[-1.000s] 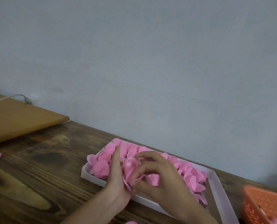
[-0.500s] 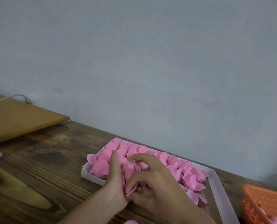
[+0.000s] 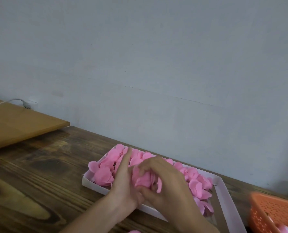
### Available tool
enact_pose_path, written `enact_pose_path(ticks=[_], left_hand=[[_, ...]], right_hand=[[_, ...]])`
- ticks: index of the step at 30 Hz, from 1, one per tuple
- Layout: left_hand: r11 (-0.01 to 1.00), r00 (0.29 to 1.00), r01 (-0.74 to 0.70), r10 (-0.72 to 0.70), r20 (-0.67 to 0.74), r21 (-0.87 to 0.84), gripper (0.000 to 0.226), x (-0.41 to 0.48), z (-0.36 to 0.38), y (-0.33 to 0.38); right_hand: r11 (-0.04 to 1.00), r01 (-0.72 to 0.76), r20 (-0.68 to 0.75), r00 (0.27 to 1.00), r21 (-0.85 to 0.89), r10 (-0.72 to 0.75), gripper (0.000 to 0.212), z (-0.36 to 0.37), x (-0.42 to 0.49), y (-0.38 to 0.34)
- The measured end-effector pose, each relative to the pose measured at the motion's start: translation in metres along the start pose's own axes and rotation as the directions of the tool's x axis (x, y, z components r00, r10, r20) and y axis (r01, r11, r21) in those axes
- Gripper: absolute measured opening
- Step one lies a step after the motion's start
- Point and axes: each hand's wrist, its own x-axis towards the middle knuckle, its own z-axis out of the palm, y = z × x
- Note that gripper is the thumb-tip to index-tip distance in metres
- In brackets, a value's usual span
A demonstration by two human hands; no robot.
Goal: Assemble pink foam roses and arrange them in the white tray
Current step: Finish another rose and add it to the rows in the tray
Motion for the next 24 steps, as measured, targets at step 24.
enact_pose_path(ticks=[24], left_hand=[[0.631, 0.94, -0.32, 0.303, 0.155, 0.707, 0.069, -0.012, -0.001, -0.004]], right_hand=[[0.995, -0.049, -0.06, 0.997, 0.083, 0.054, 0.032, -0.036, 0.004, 0.01]])
